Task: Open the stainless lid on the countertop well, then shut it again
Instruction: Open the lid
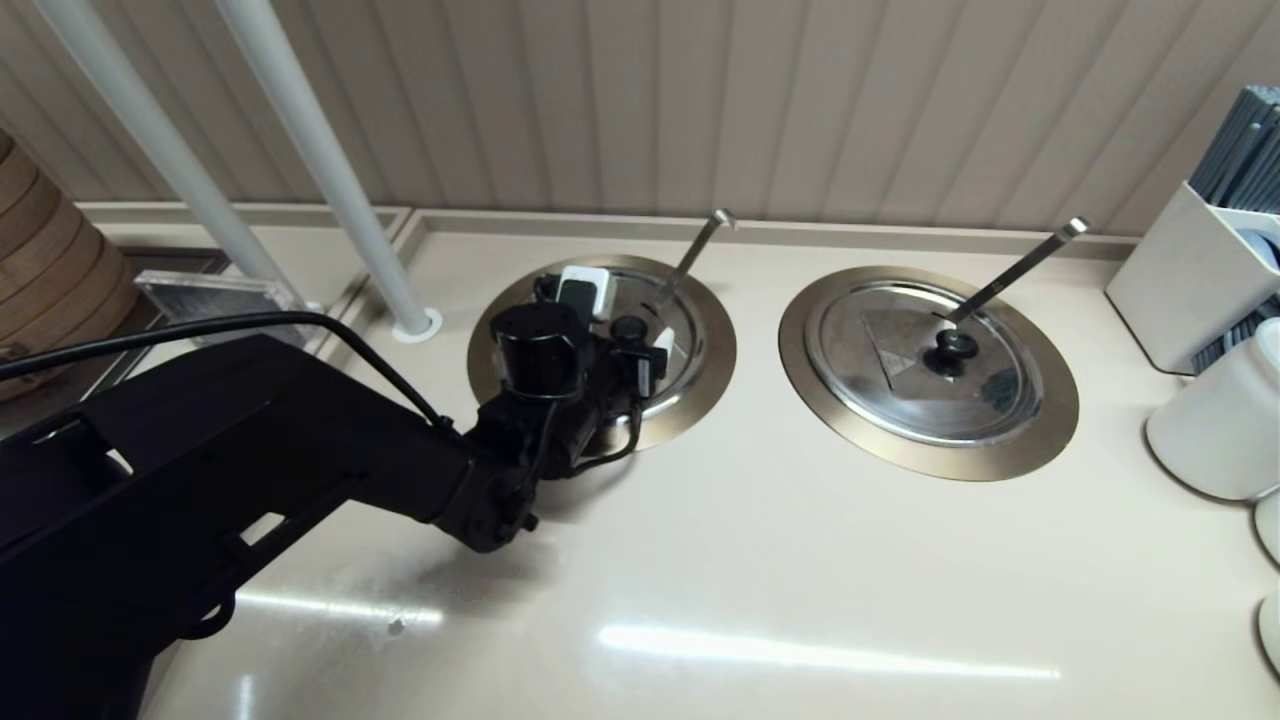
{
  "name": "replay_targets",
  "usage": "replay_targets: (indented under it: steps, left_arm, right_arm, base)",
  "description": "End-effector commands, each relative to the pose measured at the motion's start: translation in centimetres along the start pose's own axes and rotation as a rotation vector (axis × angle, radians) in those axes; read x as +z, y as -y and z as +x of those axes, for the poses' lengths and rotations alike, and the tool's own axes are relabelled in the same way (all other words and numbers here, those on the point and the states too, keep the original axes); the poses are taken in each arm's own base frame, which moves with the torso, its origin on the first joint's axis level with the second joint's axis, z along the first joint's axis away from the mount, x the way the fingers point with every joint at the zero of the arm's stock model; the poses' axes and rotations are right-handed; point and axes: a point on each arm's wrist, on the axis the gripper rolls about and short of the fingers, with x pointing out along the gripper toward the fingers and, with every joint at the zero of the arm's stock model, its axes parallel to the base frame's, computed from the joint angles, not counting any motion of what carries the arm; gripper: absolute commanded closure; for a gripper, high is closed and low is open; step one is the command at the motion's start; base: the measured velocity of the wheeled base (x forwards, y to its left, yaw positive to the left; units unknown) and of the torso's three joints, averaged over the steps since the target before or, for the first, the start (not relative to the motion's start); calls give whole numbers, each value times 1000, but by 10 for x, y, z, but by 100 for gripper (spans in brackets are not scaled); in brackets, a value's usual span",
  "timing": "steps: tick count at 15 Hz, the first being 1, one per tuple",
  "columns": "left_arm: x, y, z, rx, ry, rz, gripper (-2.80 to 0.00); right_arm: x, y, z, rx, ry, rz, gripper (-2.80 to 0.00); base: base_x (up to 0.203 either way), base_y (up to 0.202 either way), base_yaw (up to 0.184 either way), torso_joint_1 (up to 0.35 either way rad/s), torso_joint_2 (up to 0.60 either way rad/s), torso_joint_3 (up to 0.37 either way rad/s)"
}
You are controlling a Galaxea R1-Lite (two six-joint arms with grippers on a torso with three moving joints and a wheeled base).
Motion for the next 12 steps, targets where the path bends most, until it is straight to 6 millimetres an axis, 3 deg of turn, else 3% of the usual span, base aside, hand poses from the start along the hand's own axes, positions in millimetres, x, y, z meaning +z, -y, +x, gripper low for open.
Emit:
replay_targets:
  steps: [1,12]
  left_arm:
    - [-4,1,1,1,-4,1,-280]
    - [-25,4,15,75,59,88,-280]
  right_arm:
    - [-1,0,0,0,-4,0,0]
    - [-1,0,0,0,-4,0,0]
  base:
    - [0,0,0,0,0,0]
    - [0,0,0,0,0,0]
